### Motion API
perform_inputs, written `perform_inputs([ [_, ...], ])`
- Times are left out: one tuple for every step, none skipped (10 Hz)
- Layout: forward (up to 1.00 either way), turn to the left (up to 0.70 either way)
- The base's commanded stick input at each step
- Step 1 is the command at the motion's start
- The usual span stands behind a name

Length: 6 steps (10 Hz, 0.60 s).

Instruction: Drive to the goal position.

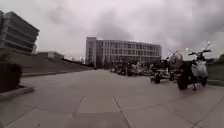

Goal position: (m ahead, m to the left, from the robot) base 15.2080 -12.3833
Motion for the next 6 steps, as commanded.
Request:
perform_inputs([
  [0.50, 0.00],
  [0.50, 0.00],
  [0.50, 0.00],
  [0.50, 0.00],
  [0.50, 0.00],
  [0.50, 0.00],
])
